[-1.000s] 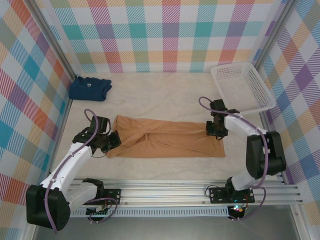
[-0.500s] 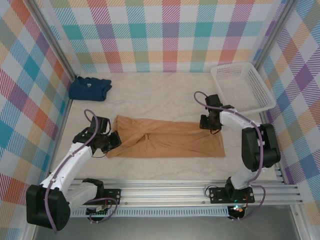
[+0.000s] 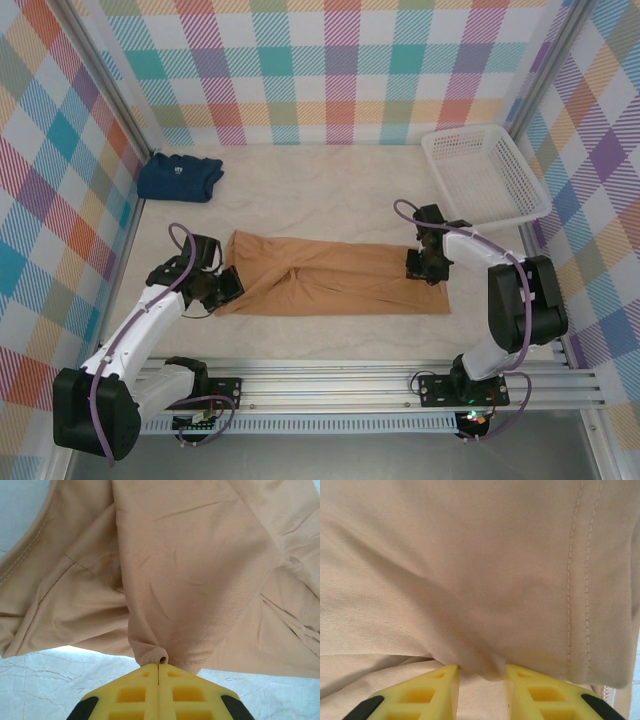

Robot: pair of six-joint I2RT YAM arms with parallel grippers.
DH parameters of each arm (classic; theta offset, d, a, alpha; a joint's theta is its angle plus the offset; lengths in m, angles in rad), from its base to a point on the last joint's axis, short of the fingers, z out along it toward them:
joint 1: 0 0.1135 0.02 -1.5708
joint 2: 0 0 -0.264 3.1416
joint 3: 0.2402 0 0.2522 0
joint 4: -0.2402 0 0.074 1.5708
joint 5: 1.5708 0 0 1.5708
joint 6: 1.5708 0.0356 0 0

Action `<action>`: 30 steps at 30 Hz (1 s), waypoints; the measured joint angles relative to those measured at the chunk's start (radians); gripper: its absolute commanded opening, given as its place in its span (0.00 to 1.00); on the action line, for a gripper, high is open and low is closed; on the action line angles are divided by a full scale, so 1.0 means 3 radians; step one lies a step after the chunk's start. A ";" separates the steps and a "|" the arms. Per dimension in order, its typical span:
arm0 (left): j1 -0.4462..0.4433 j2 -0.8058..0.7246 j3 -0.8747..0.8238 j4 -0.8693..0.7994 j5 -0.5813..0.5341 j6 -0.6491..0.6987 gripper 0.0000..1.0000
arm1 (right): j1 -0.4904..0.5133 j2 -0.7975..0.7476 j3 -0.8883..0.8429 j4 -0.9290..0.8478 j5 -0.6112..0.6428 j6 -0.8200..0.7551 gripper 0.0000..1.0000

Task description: Fold the inside-out t-shirt

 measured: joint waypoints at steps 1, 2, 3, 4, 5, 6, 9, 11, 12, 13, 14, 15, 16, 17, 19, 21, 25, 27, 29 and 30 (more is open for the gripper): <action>0.0001 -0.0005 0.0000 -0.0005 0.0000 -0.0013 0.00 | 0.0015 -0.0025 0.0010 0.0024 -0.0022 -0.0003 0.32; 0.0001 -0.0014 0.0000 -0.0011 -0.0001 -0.0029 0.00 | 0.0043 -0.0061 0.0024 0.0072 -0.0051 -0.0013 0.33; 0.0001 -0.0024 0.0000 -0.0014 -0.0003 -0.0045 0.00 | 0.0093 -0.0092 0.0048 0.0121 -0.0088 -0.0024 0.34; 0.0001 -0.0033 0.0000 -0.0017 -0.0003 -0.0055 0.00 | 0.0151 -0.0111 0.0075 0.0172 -0.0120 -0.0036 0.34; 0.0001 -0.0037 0.0000 -0.0015 -0.0008 -0.0065 0.00 | 0.0234 -0.0123 0.0114 0.0230 -0.0161 -0.0046 0.35; 0.0001 -0.0037 -0.0001 -0.0011 -0.0009 -0.0072 0.01 | 0.0328 -0.0125 0.0163 0.0291 -0.0202 -0.0056 0.35; 0.0001 -0.0011 -0.0047 0.0033 -0.0006 -0.0090 0.05 | 0.0565 -0.0122 0.0278 0.0458 -0.0347 -0.0064 0.36; 0.0000 0.0048 -0.0095 0.0065 0.0001 -0.0103 0.06 | 0.0712 -0.0111 0.0313 0.0603 -0.0497 -0.0057 0.39; 0.0001 0.0092 -0.0125 0.0098 0.0001 -0.0114 0.06 | 0.0805 -0.0092 0.0317 0.0701 -0.0586 -0.0045 0.40; 0.0001 0.0127 -0.0146 0.0125 0.0000 -0.0125 0.05 | 0.0889 -0.0065 0.0317 0.0783 -0.0665 -0.0027 0.42; 0.0001 0.0168 -0.0164 0.0149 -0.0003 -0.0132 0.02 | 0.0993 -0.0023 0.0317 0.0884 -0.0753 0.0000 0.43; 0.0001 0.0200 -0.0183 0.0195 -0.0004 -0.0141 0.00 | 0.1129 0.0033 0.0317 0.1002 -0.0858 0.0036 0.45; 0.0001 0.0223 -0.0195 0.0229 -0.0008 -0.0150 0.00 | 0.1272 0.0094 0.0317 0.1133 -0.0965 0.0067 0.46; 0.0001 0.0243 -0.0201 0.0263 -0.0009 -0.0154 0.00 | 0.1395 0.0151 0.0317 0.1250 -0.1048 0.0106 0.47; 0.0001 0.0267 -0.0210 0.0333 -0.0005 -0.0165 0.00 | 0.1675 0.0305 0.0332 0.1509 -0.1219 0.0174 0.49; 0.0001 0.0267 -0.0210 0.0389 -0.0001 -0.0179 0.00 | 0.1902 0.0474 0.0390 0.1699 -0.1371 0.0242 0.50; 0.0001 0.0249 -0.0210 0.0412 0.0003 -0.0214 0.00 | 0.2176 0.0818 0.0551 0.2065 -0.1588 0.0334 0.53; 0.0001 0.0206 -0.0210 0.0412 0.0010 -0.0233 0.00 | 0.2243 0.0936 0.0589 0.2182 -0.1607 0.0326 0.56; 0.0001 0.0149 -0.0206 0.0412 0.0037 -0.0257 0.00 | 0.2308 0.1025 0.0600 0.2289 -0.1575 0.0282 0.60; 0.0001 0.0116 -0.0200 0.0411 0.0066 -0.0280 0.00 | 0.2342 0.1058 0.0600 0.2332 -0.1537 0.0247 0.61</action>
